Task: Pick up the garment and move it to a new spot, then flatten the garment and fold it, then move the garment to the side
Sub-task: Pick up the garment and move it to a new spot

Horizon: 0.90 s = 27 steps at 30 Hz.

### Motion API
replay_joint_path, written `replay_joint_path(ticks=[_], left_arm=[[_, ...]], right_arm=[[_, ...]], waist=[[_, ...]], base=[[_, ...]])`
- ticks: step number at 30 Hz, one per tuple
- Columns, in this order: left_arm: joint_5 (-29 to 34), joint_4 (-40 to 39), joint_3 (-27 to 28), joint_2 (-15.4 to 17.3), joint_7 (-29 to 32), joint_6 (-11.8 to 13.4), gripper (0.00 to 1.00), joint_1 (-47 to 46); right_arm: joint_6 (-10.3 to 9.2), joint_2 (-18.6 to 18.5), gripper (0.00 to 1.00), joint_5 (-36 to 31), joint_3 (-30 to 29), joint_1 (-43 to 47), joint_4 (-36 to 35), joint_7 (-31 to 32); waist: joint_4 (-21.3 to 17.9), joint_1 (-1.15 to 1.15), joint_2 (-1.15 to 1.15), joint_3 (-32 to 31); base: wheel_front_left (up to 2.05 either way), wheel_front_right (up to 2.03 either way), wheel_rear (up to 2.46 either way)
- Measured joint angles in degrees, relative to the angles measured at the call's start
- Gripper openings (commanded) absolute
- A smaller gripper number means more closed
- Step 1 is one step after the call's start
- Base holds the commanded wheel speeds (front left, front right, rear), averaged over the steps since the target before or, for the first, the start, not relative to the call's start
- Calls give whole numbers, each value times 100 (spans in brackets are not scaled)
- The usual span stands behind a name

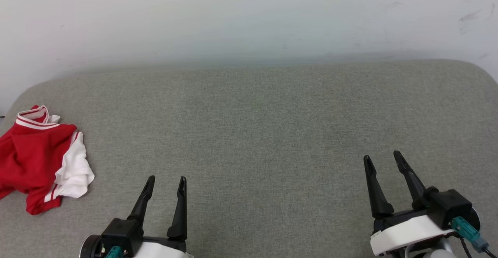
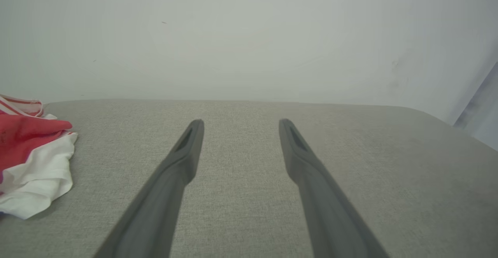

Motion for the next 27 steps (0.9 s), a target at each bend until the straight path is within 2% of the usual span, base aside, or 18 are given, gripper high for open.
replay_joint_path(ticks=[16,27], left_arm=[[-37,26,-2,-1,-22,31,100,-9],[14,63,112,-2,-23,34,100,-12]], right_arm=[[0,0,100,3,85,6,-46,-20],[0,0,100,-1,358,97,-79,-21]], waist=[[48,0,0,3],[556,0,0,-21]], base=[[0,0,0],[0,0,0]])
